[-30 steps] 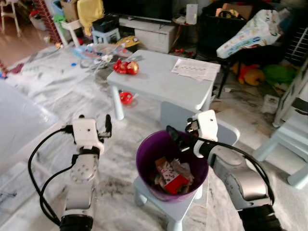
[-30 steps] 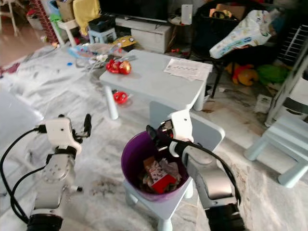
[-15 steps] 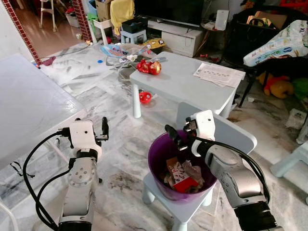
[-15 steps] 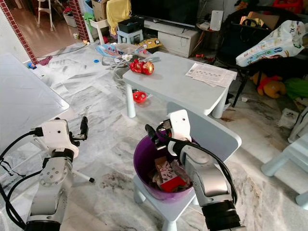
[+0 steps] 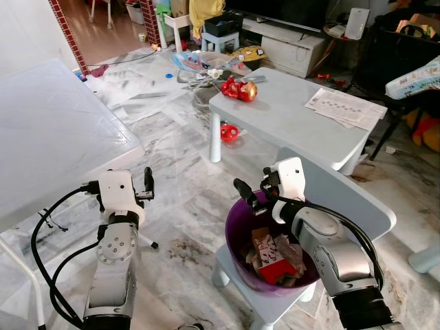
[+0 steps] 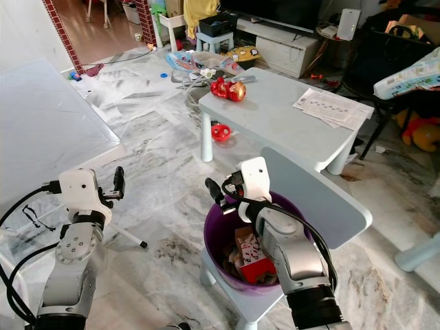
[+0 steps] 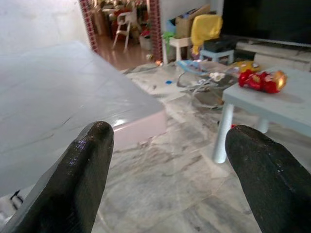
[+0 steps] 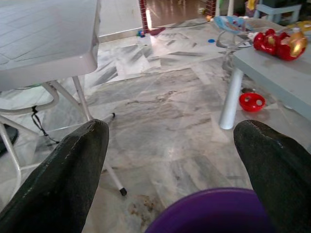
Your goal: Picking trash to rubbish bin
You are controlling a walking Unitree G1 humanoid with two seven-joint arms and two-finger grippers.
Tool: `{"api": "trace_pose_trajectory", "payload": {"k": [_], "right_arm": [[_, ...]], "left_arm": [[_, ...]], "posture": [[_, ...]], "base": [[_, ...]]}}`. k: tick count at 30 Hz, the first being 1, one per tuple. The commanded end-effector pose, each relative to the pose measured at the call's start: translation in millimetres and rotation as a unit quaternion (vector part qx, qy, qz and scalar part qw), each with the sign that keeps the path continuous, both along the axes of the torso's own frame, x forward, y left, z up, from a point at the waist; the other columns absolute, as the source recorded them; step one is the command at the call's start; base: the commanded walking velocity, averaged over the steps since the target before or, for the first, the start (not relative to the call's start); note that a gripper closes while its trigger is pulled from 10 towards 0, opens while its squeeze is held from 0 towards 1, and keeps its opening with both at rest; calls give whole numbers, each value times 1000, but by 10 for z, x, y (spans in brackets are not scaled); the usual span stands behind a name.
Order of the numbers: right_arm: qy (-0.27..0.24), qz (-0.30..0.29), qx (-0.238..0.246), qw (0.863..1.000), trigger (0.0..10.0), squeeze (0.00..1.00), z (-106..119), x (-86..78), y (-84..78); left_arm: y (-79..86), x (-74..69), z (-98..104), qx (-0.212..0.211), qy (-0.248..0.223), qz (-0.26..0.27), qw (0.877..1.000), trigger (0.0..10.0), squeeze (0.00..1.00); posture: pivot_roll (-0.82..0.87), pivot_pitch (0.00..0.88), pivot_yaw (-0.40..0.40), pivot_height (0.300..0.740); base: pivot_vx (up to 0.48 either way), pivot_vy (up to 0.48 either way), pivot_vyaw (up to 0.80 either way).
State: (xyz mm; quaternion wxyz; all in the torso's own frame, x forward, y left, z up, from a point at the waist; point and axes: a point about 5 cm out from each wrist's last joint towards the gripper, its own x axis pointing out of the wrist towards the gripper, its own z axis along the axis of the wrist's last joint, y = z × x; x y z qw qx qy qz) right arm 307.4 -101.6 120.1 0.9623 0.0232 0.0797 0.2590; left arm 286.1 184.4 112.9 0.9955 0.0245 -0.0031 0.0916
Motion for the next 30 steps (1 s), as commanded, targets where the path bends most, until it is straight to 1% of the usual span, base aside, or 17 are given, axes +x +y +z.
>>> {"api": "trace_pose_trajectory", "payload": {"k": [1,3,5,30], "right_arm": [[-8,5,-1,1000,10000,0,34,21,13],[-8,6,-1,1000,10000,0,22,16,24],[-7,8,-1,1000,10000,0,20,14,30],[-4,14,0,1000,10000,0,6,6,35]], "left_arm": [[52,5,77,-2,-11,15,1000,10000,0],[94,-2,83,1,-10,31,999,10000,0],[99,-3,76,0,-9,33,999,10000,0],[42,-20,28,-3,7,26,1000,10000,0]], "posture": [[17,21,29,740],[19,22,28,740],[21,23,27,740],[19,26,23,740]], "base": [[0,0,800],[0,0,800],[0,0,800],[0,0,800]]}}
